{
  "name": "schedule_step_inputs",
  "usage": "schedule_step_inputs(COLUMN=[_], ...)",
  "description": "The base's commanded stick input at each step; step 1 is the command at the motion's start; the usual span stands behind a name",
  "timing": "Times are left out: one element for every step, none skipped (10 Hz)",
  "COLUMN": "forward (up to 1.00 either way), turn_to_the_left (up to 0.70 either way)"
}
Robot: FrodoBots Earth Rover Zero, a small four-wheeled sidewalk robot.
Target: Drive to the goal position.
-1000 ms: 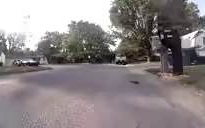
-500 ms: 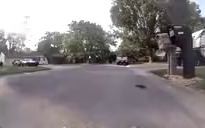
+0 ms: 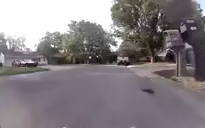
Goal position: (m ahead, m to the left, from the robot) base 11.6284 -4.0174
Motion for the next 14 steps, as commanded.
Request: schedule_step_inputs(forward=[0.85, 0.85, 0.85, 0.85, 0.85, 0.85, 0.85, 0.85, 0.85, 0.85, 0.85, 0.85, 0.85, 0.85], turn_to_the_left=[-0.26, -0.32, -0.24, -0.10, 0.00, 0.00, 0.00, 0.00, 0.00, 0.00, 0.00, -0.02, -0.04, -0.03])
